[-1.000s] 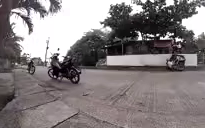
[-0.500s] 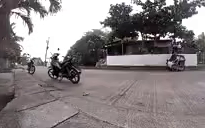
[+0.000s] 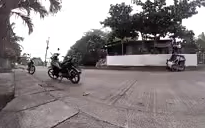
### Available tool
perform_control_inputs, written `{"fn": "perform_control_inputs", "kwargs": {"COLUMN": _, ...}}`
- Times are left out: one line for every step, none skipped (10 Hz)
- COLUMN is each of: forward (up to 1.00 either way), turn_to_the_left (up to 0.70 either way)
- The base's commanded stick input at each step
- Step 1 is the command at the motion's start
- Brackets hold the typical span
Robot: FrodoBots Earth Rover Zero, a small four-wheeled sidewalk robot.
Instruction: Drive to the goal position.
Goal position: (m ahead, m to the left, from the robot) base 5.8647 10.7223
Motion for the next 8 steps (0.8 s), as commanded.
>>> {"fn": "perform_control_inputs", "kwargs": {"forward": 0.0, "turn_to_the_left": 0.45}}
{"fn": "perform_control_inputs", "kwargs": {"forward": 0.0, "turn_to_the_left": 0.45}}
{"fn": "perform_control_inputs", "kwargs": {"forward": 0.0, "turn_to_the_left": 0.45}}
{"fn": "perform_control_inputs", "kwargs": {"forward": 0.0, "turn_to_the_left": 0.45}}
{"fn": "perform_control_inputs", "kwargs": {"forward": 0.0, "turn_to_the_left": 0.45}}
{"fn": "perform_control_inputs", "kwargs": {"forward": 0.0, "turn_to_the_left": 0.45}}
{"fn": "perform_control_inputs", "kwargs": {"forward": 0.0, "turn_to_the_left": 0.45}}
{"fn": "perform_control_inputs", "kwargs": {"forward": 0.0, "turn_to_the_left": 0.45}}
